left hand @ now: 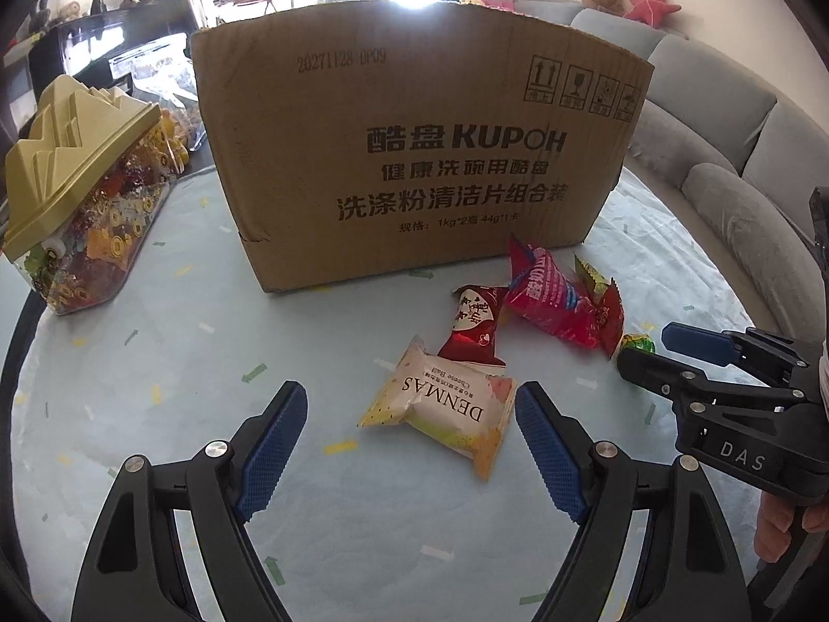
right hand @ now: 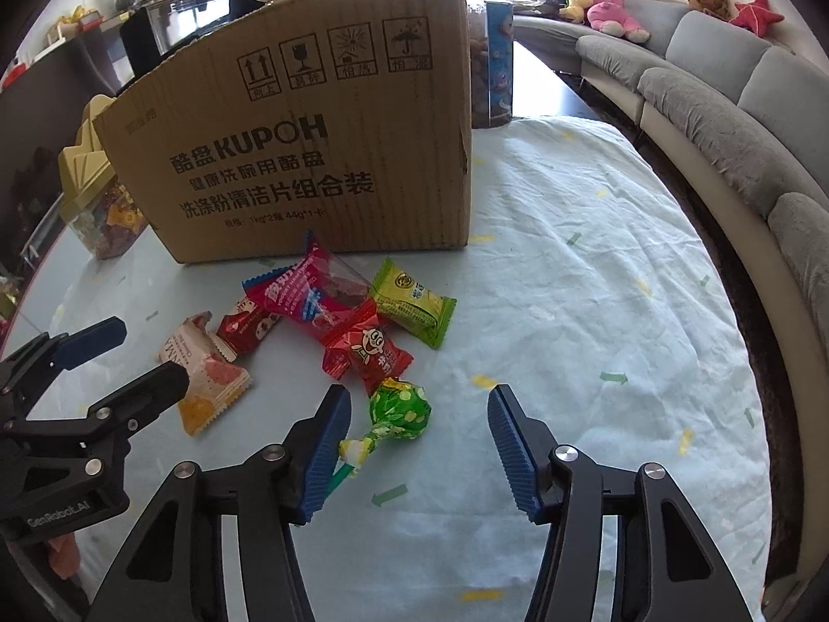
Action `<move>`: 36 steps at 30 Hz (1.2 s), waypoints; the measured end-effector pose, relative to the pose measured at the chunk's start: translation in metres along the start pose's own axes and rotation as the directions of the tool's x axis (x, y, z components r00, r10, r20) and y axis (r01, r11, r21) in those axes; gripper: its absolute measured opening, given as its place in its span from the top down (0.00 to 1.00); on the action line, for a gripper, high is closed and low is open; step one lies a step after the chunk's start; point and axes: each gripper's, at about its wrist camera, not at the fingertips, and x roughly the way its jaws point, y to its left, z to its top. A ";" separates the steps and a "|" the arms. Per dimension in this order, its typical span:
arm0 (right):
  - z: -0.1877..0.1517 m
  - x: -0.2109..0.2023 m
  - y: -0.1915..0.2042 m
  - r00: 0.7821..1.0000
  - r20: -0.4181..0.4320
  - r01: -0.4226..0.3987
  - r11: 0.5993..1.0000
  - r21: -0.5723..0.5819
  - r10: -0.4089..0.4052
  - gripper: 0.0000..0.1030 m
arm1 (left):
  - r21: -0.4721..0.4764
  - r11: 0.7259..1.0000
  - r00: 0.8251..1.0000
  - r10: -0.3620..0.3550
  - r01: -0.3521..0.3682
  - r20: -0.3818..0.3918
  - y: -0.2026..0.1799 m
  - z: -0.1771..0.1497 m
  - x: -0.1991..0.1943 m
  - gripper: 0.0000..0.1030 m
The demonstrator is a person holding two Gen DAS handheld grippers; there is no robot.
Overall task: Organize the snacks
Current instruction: 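Grasp the DENMAS pastry with the left tool while the right tool grasps the green lollipop, then carry the pastry and lollipop up over the cardboard box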
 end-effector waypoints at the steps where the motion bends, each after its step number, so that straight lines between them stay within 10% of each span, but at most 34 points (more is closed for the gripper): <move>1: -0.001 0.001 0.000 1.000 -0.004 -0.002 1.000 -0.001 0.002 0.51 | 0.000 1.000 1.000 -0.001 0.001 -0.006 0.000 0.000 0.003 0.20; 12: -0.007 0.004 0.005 0.999 -0.028 -0.022 1.000 -0.014 0.022 0.73 | -0.012 1.000 0.999 -0.028 0.028 -0.047 -0.002 0.002 0.022 0.25; 23: -0.011 0.001 0.011 0.998 -0.025 -0.052 0.998 -0.017 0.052 0.74 | -0.055 0.997 0.998 -0.059 0.057 -0.027 0.003 -0.001 0.013 0.59; 36: -0.008 -0.030 0.020 0.995 0.042 -0.090 0.995 -0.031 0.092 0.74 | -0.056 0.997 0.996 -0.055 0.059 0.064 -0.001 0.000 -0.032 0.61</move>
